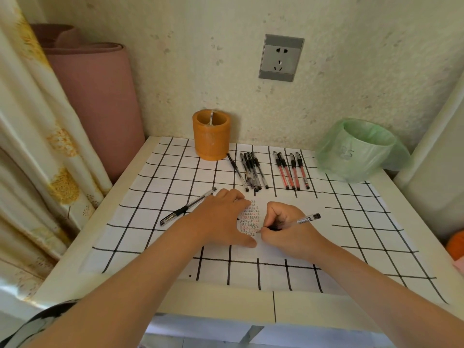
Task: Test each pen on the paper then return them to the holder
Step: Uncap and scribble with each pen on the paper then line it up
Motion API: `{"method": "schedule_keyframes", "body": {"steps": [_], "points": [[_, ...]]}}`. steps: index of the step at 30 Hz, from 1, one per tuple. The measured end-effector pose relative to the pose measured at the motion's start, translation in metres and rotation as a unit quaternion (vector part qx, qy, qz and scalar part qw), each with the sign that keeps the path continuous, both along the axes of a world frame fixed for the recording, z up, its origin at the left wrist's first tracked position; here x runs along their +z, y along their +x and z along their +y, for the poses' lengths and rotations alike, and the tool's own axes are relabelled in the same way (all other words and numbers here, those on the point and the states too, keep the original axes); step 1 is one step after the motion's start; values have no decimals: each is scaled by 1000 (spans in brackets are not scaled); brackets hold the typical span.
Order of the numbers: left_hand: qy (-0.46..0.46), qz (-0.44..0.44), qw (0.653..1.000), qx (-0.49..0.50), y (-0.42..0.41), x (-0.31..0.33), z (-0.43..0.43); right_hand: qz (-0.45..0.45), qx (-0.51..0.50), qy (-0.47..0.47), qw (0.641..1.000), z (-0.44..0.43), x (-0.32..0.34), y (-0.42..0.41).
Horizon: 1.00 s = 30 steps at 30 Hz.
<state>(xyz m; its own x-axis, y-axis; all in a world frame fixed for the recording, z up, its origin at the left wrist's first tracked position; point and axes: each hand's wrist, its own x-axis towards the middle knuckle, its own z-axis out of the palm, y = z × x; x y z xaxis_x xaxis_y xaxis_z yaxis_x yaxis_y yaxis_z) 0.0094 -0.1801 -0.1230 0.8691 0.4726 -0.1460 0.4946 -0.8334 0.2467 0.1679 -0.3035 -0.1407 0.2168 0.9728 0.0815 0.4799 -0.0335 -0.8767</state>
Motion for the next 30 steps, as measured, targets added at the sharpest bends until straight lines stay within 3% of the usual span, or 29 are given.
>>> {"method": "schedule_keyframes", "body": {"steps": [12,30], "points": [[9,-10,1000,-1,1,-3,0,-52,12,10,999,1,-2,-2],[-1,-11,1000,4,1,-3,0,-42,1,8,999,-4,0,-6]]}}
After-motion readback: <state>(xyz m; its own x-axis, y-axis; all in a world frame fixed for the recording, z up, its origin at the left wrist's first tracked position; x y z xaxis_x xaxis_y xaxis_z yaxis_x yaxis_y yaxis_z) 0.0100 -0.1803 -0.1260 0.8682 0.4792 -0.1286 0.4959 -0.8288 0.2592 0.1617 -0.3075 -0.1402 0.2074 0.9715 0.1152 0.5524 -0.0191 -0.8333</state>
